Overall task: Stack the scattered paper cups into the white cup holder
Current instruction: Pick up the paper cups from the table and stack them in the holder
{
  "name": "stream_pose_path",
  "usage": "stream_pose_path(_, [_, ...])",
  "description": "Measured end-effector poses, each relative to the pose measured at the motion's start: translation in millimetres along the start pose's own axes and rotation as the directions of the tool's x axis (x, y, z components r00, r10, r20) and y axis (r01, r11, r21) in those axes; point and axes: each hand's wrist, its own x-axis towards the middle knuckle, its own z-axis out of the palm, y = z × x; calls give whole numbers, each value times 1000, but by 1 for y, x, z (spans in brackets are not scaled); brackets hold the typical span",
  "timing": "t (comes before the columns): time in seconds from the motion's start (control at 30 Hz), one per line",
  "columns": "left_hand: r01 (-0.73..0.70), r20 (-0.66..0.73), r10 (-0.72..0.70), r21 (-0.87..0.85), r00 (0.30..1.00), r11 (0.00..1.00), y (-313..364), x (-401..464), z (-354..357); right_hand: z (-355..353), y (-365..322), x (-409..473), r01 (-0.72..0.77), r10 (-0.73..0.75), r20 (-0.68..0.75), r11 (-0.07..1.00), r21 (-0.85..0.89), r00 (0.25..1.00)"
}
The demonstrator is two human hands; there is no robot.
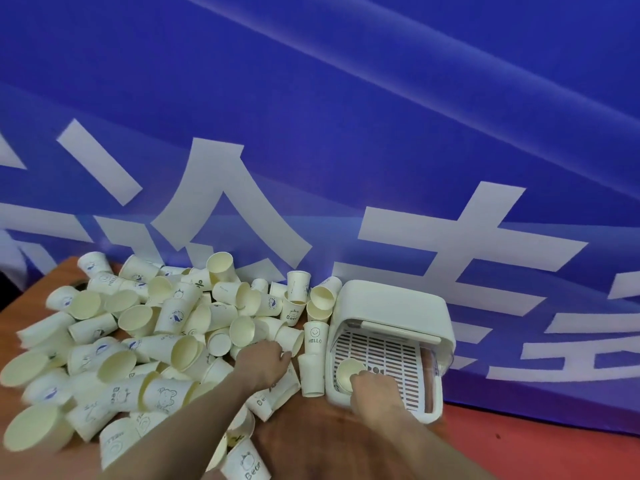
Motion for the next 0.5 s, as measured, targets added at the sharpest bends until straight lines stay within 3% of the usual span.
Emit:
stream_pose_path(0.3, [123,-112,-115,66,987,990,-57,-26,-51,-76,-75,33,249,-229,-256,967,50,939])
stream_pose_path(0.5, [376,-162,-364,50,917,925,-139,-91,-89,-122,-157,45,431,-414,-289,902,-3,863])
